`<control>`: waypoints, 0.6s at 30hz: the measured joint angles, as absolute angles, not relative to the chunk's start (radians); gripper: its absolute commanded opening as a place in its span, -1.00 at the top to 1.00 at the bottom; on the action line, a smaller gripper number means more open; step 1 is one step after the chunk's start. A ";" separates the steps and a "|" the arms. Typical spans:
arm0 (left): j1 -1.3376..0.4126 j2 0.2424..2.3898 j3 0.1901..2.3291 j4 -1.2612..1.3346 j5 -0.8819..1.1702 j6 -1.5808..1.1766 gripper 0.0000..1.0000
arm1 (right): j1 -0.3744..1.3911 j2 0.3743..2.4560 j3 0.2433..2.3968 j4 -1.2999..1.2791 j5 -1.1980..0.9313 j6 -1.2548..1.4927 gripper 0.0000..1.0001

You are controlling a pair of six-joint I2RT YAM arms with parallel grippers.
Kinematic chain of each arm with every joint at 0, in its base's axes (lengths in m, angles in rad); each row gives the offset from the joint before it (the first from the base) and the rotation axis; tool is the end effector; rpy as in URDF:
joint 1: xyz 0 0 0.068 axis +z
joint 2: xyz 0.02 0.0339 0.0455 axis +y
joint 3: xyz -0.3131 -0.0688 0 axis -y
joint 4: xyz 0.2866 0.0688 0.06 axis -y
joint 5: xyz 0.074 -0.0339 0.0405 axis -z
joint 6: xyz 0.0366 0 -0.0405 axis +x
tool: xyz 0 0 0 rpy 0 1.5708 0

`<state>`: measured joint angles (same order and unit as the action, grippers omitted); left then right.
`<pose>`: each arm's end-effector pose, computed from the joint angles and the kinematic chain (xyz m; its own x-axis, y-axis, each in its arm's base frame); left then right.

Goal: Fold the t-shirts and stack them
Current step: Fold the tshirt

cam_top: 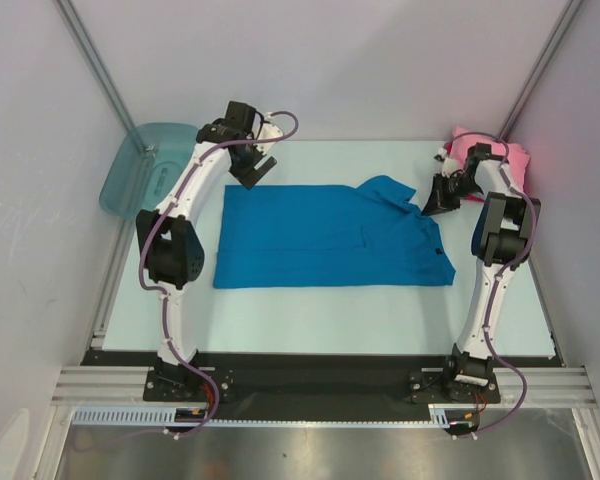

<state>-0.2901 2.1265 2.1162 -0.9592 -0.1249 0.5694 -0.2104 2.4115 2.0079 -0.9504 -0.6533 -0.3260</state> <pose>0.5137 -0.1486 0.3456 -0.5489 0.7221 -0.4211 0.6082 0.6906 0.3915 0.5548 -0.0957 0.1643 -0.9169 -0.0642 -0.3939 -0.2699 0.8269 0.4934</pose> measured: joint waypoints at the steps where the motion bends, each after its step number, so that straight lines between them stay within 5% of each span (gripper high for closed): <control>1: -0.290 2.126 2.114 -0.959 -0.125 0.569 -0.75 | -0.194 2.391 1.995 -0.934 -0.622 -0.331 1.00; 18: -0.292 2.125 2.104 -0.958 -0.121 0.569 -0.75 | -0.073 2.257 1.866 -0.728 -0.200 -0.420 1.00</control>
